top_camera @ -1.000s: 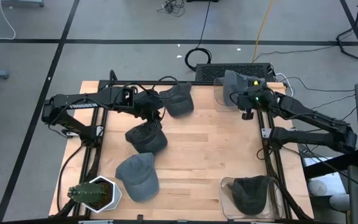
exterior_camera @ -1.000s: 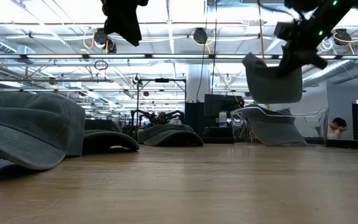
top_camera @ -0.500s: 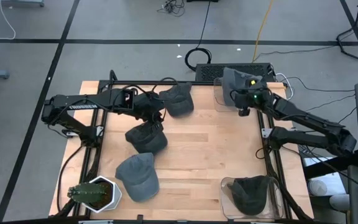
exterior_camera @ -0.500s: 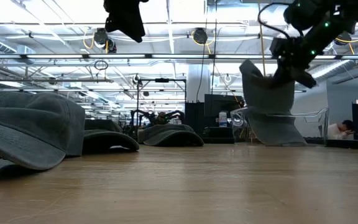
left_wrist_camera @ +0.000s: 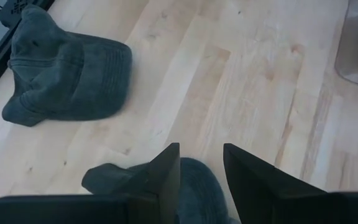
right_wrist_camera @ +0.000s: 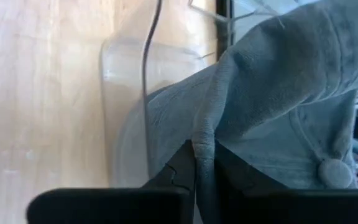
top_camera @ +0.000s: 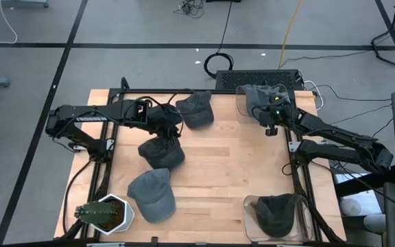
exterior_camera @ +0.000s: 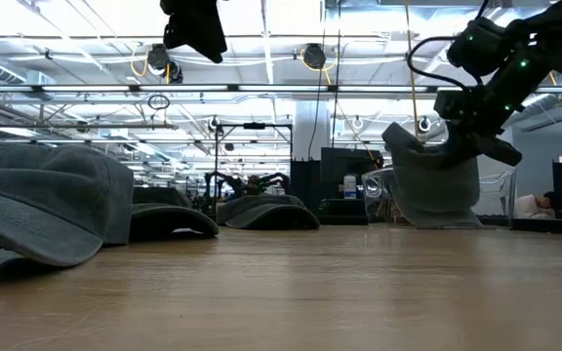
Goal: Pick & Place hat
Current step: Put the top gray cap into the top transparent bin
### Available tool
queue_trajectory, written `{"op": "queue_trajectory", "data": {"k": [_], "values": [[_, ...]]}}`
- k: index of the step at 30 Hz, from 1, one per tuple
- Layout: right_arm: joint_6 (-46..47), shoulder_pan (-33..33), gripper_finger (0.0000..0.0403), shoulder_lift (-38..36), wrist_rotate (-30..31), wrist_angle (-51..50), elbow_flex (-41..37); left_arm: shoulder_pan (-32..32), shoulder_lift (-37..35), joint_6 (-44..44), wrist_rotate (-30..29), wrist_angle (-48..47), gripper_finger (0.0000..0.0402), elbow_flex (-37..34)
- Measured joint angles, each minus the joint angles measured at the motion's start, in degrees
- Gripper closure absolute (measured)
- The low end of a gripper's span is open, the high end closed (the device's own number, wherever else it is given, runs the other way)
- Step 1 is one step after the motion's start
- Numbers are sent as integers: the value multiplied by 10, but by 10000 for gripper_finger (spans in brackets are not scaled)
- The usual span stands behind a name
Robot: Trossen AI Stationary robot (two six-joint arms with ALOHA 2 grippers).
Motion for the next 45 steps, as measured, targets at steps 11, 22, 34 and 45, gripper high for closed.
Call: {"op": "queue_trajectory", "data": {"k": [11, 22, 34, 45], "values": [[8, 0, 286, -25, 1, 25, -12, 0, 0, -26, 2, 31, 270, 0], [268, 2, 253, -125, 73, 80, -12, -1, 0, -52, 4, 35, 270, 0], [812, 9, 316, -175, 2, 67, -11, -1, 0, -66, 4, 57, 270, 0], [849, -40, 386, 7, -58, 50, -11, 0, 0, -47, 4, 60, 270, 0]]}}
